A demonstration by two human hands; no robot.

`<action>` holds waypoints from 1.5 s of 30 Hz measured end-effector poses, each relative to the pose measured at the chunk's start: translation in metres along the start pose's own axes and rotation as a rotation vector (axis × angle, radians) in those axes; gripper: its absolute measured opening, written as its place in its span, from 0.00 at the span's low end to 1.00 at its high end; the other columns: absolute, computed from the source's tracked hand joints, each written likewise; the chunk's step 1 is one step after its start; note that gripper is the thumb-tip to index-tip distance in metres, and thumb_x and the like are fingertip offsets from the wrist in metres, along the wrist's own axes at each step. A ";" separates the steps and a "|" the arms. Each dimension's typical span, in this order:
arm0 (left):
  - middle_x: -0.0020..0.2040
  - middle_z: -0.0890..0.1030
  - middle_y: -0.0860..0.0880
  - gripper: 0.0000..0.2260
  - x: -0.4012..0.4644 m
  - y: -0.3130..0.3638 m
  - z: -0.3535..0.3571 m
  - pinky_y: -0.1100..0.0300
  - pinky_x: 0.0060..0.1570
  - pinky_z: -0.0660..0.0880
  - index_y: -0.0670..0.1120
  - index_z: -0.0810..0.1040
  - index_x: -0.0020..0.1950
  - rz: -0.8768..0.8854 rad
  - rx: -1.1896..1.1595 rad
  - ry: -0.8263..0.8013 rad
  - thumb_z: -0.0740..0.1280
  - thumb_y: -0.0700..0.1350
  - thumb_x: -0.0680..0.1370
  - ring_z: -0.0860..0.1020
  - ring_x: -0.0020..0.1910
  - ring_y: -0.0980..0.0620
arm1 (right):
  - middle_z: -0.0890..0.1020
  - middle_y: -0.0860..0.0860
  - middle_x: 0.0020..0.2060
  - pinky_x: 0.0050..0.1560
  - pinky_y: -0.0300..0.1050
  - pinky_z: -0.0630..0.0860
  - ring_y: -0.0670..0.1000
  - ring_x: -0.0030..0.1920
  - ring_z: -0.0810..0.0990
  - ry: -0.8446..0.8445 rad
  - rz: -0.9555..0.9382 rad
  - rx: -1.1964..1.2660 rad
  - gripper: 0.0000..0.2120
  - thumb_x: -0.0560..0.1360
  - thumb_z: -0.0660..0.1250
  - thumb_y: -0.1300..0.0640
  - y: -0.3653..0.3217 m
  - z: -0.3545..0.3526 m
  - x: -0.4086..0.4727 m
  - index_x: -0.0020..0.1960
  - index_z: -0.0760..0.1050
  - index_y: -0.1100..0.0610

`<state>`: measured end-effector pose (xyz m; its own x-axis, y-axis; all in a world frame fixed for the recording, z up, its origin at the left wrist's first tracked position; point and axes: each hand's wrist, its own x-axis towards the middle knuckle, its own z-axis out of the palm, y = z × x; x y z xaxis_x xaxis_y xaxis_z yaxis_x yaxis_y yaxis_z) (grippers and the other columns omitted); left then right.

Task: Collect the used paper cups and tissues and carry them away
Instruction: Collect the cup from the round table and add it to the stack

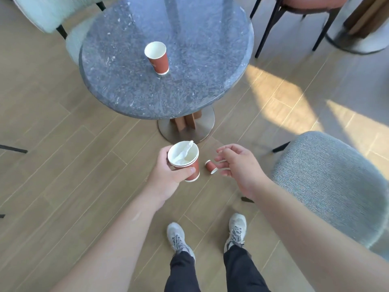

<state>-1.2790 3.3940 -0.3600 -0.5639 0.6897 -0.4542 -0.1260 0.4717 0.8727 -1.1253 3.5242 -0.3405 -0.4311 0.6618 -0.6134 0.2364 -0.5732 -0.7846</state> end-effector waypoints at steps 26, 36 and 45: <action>0.53 0.82 0.65 0.27 0.286 -0.407 0.060 0.70 0.47 0.74 0.64 0.71 0.57 -0.123 0.062 0.021 0.78 0.49 0.63 0.80 0.48 0.70 | 0.75 0.55 0.38 0.37 0.46 0.69 0.55 0.34 0.72 0.216 0.343 -0.454 0.06 0.73 0.61 0.58 0.394 -0.030 0.416 0.48 0.74 0.58; 0.54 0.82 0.62 0.31 0.398 -0.482 0.065 0.61 0.54 0.77 0.62 0.72 0.56 -0.046 0.144 -0.020 0.77 0.55 0.55 0.81 0.52 0.64 | 0.71 0.52 0.47 0.39 0.49 0.69 0.57 0.45 0.73 -0.091 -0.005 -1.615 0.05 0.75 0.60 0.59 0.448 -0.021 0.530 0.51 0.67 0.55; 0.54 0.80 0.62 0.30 0.398 -0.501 0.052 0.60 0.54 0.76 0.59 0.72 0.59 -0.077 0.137 0.046 0.78 0.50 0.60 0.79 0.52 0.62 | 0.66 0.56 0.52 0.37 0.52 0.70 0.59 0.43 0.70 -0.264 -0.159 -1.851 0.25 0.73 0.61 0.68 0.489 -0.011 0.544 0.66 0.59 0.54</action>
<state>-1.3978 3.4609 -0.9874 -0.5940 0.6240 -0.5078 -0.0597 0.5952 0.8013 -1.2343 3.6093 -1.0587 -0.6038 0.4639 -0.6483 0.6279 0.7778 -0.0281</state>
